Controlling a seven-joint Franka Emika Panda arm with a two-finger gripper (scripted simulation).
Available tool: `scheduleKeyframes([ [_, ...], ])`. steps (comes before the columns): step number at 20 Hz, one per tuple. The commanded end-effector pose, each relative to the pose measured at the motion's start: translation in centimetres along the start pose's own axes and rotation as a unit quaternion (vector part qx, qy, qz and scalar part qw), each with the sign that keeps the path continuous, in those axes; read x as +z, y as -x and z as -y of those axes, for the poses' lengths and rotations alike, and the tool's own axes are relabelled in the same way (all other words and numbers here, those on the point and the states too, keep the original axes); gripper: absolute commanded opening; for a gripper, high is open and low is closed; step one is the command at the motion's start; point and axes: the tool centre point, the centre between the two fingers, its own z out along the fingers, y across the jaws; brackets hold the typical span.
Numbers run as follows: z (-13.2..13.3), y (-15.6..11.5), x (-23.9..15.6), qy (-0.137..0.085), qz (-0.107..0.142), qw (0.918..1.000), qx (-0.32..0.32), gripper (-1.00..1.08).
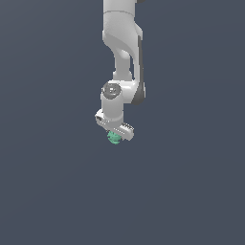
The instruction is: Pick up the object and move it to a goal position.
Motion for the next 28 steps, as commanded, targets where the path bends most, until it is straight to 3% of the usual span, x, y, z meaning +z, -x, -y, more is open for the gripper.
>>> scheduleKeyframes([
  [1,0.0,0.0,0.7,0.000,0.000,1.0000,0.000,1.00],
  [4,0.1,-0.1,0.9,0.000,0.000,1.0000,0.000,1.00],
  [5,0.1,-0.1,0.9,0.000,0.000,1.0000,0.000,-1.00],
  [18,0.4,-0.2,0.7,-0.002,-0.004,1.0000,0.001,-1.00],
  [23,1.9,-0.8,-0.5,-0.012,-0.026,0.9996,0.007,-1.00],
  [28,4.6,-1.8,-2.5,-0.028,-0.063,0.9974,0.019,-1.00],
])
